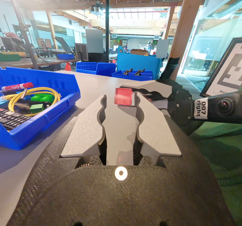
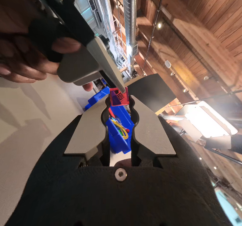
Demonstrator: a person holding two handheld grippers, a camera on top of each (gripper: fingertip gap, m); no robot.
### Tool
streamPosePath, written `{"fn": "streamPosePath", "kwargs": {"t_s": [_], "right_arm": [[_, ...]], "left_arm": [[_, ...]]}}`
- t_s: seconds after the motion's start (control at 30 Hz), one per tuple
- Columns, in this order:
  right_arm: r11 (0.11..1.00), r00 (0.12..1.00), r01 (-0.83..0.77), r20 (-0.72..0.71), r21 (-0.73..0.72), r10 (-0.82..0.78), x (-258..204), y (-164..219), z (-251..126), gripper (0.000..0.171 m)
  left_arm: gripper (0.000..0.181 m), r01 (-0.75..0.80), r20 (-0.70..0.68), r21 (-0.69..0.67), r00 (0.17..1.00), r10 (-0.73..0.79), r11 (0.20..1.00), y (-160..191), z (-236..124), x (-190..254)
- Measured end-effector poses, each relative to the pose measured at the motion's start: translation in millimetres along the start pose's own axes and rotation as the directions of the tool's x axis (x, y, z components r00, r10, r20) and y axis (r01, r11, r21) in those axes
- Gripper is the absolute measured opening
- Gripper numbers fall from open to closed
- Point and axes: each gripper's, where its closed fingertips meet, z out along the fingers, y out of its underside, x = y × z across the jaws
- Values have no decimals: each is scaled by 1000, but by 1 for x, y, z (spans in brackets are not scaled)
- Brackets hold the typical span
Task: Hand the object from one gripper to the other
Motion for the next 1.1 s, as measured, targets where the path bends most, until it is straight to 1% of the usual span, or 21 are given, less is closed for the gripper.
{"fn": "streamPosePath", "kwargs": {"t_s": [0.1,0.2,0.23,0.27,0.33,0.37,0.43,0.53,0.6,0.67,0.7,0.77,0.83,0.9,0.97,1.03,1.1], "right_arm": [[999,999,39,-18,13,-39,0,-3,-1,28],[999,999,28,-21,29,-27,1,-6,-2,28],[999,1000,19,-23,33,-18,2,-6,-2,28],[999,999,13,-30,31,-12,3,-6,-3,29],[1000,999,8,-45,22,-7,6,-5,-3,33],[1000,999,3,-44,16,-2,7,-4,-2,35],[1000,999,-16,-47,9,16,9,-2,-2,35],[994,994,-110,-25,26,110,13,-2,-3,36],[973,974,-225,21,50,224,17,-2,-5,37],[921,922,-384,90,72,377,21,-3,-7,35],[880,879,-469,130,73,458,23,-2,-7,35],[777,767,-627,218,52,604,25,0,-8,36],[671,641,-741,317,18,699,22,-4,-9,41],[611,566,-791,375,-3,734,21,-8,-11,47],[574,518,-819,400,-23,756,20,-8,-12,49],[557,496,-829,404,-42,769,20,-7,-10,51],[558,490,-828,412,-56,768,17,-7,-10,51]], "left_arm": [[41,-45,-13,-41,999,44,998,6,4,6],[31,-97,3,-58,995,98,994,9,6,9],[31,-113,8,-49,994,113,992,8,6,10],[31,-137,23,-39,990,138,990,7,5,8],[31,-228,123,-24,966,229,973,2,3,-3],[31,-298,190,-38,935,300,954,0,1,-11],[30,-463,309,-81,831,464,883,-5,-3,-20],[30,-635,382,-112,683,623,765,-14,-4,-15],[30,-695,398,-115,623,674,710,-17,-4,-11],[29,-725,423,-115,583,694,679,-22,-7,-10],[30,-734,438,-120,565,699,668,-24,-9,-11],[29,-750,456,-131,535,712,648,-27,-11,-13],[29,-769,455,-150,505,734,622,-25,-9,-12],[29,-796,440,-192,453,776,573,-21,-5,-10],[29,-831,422,-243,374,826,500,-16,-1,-7],[29,-863,398,-286,288,871,416,-11,4,-2],[29,-884,383,-316,212,899,343,-9,8,2]]}}
